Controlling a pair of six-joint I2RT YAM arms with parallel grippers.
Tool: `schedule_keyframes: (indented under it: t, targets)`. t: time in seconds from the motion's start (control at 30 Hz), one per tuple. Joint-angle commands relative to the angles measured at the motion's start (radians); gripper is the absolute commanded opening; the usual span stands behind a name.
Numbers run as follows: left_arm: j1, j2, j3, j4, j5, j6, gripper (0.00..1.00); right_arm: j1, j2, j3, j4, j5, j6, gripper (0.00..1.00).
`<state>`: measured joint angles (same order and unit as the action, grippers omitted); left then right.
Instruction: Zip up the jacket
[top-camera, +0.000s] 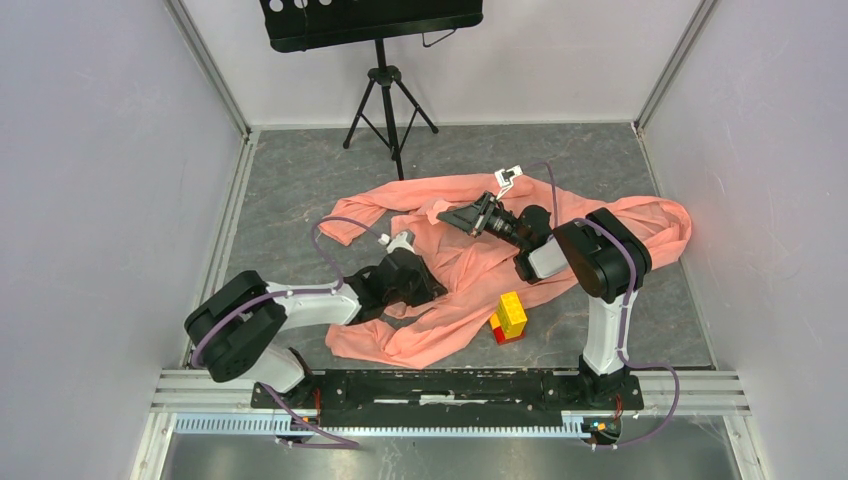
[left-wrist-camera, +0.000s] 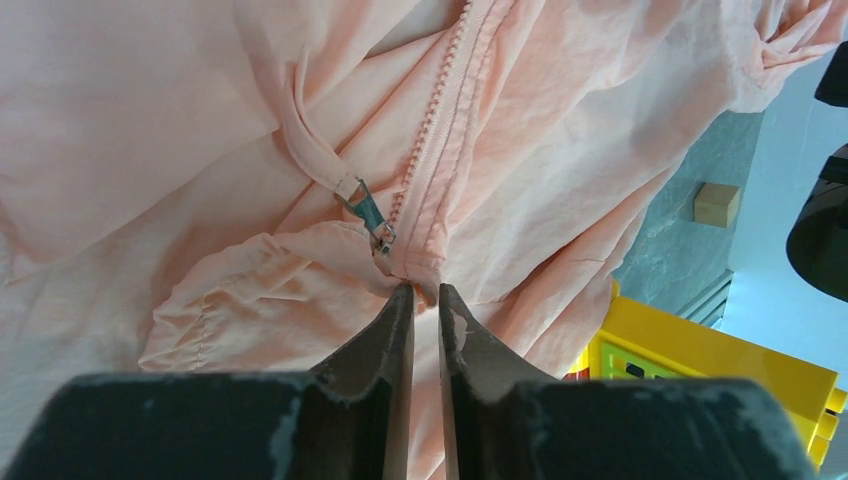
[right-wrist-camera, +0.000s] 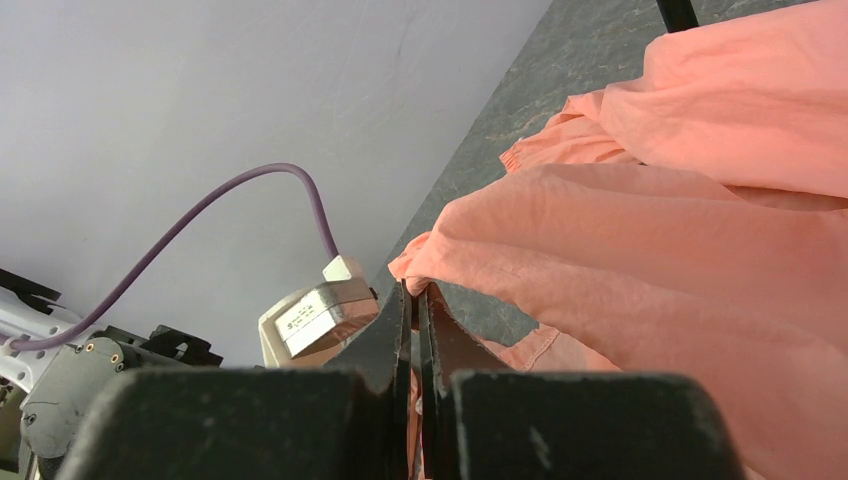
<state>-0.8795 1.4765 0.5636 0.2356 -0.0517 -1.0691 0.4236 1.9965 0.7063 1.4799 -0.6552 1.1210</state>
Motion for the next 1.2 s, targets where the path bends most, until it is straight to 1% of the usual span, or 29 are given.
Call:
schedule_keyframes:
  t: [0.0, 0.07, 0.1, 0.2, 0.3, 0.4, 0.63, 0.8, 0.93, 1.07, 1.17]
  targets:
    - [-0.004, -0.039, 0.037, -0.013, -0.037, -0.033, 0.23, 0.004, -0.005, 0.005, 0.273, -0.017, -0.006, 0.00]
    - [-0.004, -0.045, 0.034, -0.028, -0.036, -0.039, 0.27, 0.005, -0.005, 0.005, 0.273, -0.018, -0.005, 0.00]
    - [-0.004, -0.048, 0.030, -0.028, -0.034, -0.040, 0.28, 0.005, -0.006, 0.005, 0.275, -0.017, -0.006, 0.00]
    - [-0.005, -0.058, 0.025, -0.027, -0.033, -0.049, 0.27, 0.005, -0.007, 0.005, 0.275, -0.017, -0.005, 0.00]
    - [-0.006, -0.057, 0.028, -0.025, -0.037, -0.049, 0.25, 0.005, -0.005, 0.005, 0.275, -0.017, -0.005, 0.00]
    - [-0.006, -0.043, 0.031, -0.024, -0.047, -0.055, 0.25, 0.006, -0.006, 0.005, 0.275, -0.018, -0.005, 0.00]
    - [-0.006, -0.008, 0.016, -0.001, -0.043, -0.087, 0.28, 0.006, -0.005, 0.004, 0.275, -0.019, -0.004, 0.00]
    - [-0.005, 0.010, 0.012, 0.000, -0.051, -0.098, 0.28, 0.006, -0.005, 0.004, 0.278, -0.018, -0.004, 0.00]
    - [-0.006, -0.008, 0.000, -0.002, -0.059, -0.101, 0.31, 0.005, -0.004, 0.005, 0.279, -0.018, -0.002, 0.00]
    - [-0.007, -0.025, -0.017, -0.011, -0.082, -0.104, 0.38, 0.005, -0.004, 0.004, 0.280, -0.018, -0.001, 0.00]
    - [-0.007, -0.015, -0.017, -0.001, -0.083, -0.105, 0.40, 0.006, -0.004, 0.005, 0.281, -0.018, 0.000, 0.00]
